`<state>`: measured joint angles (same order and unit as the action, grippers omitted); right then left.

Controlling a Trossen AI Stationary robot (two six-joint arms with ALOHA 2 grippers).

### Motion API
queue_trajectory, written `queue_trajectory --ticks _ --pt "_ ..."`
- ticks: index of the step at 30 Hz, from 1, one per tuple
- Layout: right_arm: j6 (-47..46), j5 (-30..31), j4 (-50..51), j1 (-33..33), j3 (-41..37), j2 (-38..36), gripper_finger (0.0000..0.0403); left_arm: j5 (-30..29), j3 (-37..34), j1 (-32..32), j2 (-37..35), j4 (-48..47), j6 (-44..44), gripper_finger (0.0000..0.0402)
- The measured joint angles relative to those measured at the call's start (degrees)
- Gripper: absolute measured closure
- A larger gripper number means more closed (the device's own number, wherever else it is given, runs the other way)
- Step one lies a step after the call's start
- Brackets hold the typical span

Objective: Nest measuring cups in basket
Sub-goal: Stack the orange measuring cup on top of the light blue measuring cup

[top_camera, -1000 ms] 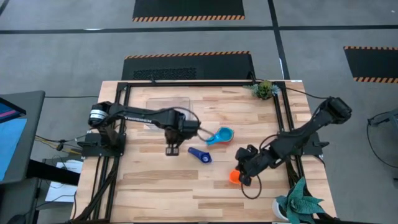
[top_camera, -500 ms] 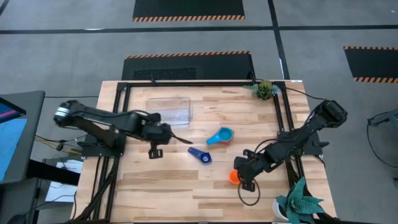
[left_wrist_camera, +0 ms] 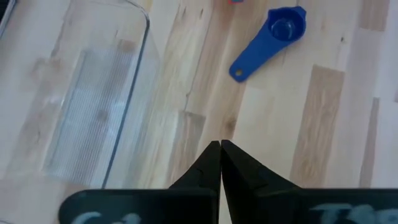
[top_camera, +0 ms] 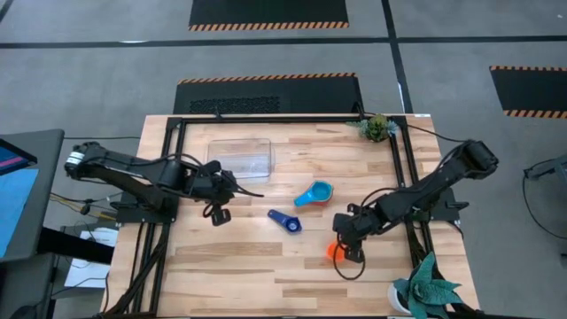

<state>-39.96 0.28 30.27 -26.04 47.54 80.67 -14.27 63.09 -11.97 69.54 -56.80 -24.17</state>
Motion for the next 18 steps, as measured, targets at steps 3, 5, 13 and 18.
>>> queue_trajectory --ticks 3,5,13,18 --pt "-0.1 1.0 2.2 0.6 0.0 -2.0 0.0307 -0.1 0.0 0.0 0.3 0.3 0.0 0.0401" --pt "-0.4 1.4 3.0 0.8 0.0 -2.9 0.0310 -0.1 0.0 0.0 0.6 0.6 0.0 0.0401" --pt "-0.5 1.4 2.7 0.7 0.0 -5.0 0.0311 -0.1 0.0 -0.1 0.9 0.8 1.0 0.0401" --pt "-0.7 1.5 2.5 0.7 0.0 -5.9 0.0311 -0.1 0.0 -0.1 0.9 0.8 1.0 0.0401"
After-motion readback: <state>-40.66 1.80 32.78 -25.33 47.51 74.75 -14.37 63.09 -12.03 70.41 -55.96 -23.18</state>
